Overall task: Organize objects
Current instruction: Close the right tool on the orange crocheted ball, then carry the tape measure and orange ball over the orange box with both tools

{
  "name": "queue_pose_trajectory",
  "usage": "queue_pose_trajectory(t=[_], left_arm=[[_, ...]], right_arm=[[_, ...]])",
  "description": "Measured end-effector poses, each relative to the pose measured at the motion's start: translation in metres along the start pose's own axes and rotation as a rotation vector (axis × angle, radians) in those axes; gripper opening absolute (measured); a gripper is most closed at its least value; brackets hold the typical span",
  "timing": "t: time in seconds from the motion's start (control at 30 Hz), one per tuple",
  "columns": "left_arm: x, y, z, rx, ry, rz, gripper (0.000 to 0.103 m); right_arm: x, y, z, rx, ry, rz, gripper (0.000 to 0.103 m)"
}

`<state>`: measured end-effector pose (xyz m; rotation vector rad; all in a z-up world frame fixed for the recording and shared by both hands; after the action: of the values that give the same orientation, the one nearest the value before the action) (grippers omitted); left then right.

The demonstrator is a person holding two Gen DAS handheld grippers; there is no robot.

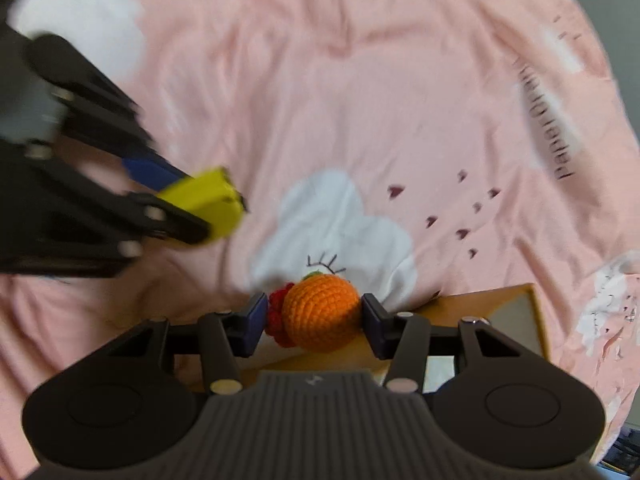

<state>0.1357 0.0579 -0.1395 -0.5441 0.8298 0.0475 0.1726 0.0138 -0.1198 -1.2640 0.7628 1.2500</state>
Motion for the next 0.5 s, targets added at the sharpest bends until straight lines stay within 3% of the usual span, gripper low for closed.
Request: queue_pose_trajectory(t=[0.2, 0.37, 0.5], left_arm=[[-0.037, -0.040, 0.018, 0.065, -0.095, -0.091, 0.022], [-0.058, -0.082, 0.021, 0.147, -0.133, -0.202, 0.022], [-0.056, -0.108, 0.016, 0.192, -0.105, -0.279, 0.022]], right_arm=[[-0.071, -0.002, -0.033, 0.104, -0.073, -0.025, 0.053], [-0.067, -0.010, -0.098, 0.204, 0.074, -0.084, 0.053], [-0.046, -0.016, -0.150, 0.270, 0.184, -0.094, 0.053]])
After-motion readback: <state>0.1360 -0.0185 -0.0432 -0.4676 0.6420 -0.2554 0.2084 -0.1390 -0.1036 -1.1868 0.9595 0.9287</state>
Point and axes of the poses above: each gripper's, at about its wrist camera, not at the fingertips, and x roughly the way its jaws point, y to its left, z to its top, the point moved 8 cm from there along x, roughly the way its jaws point, and after that the axes turned 4 degrees about -y, right-handed, at the moved point
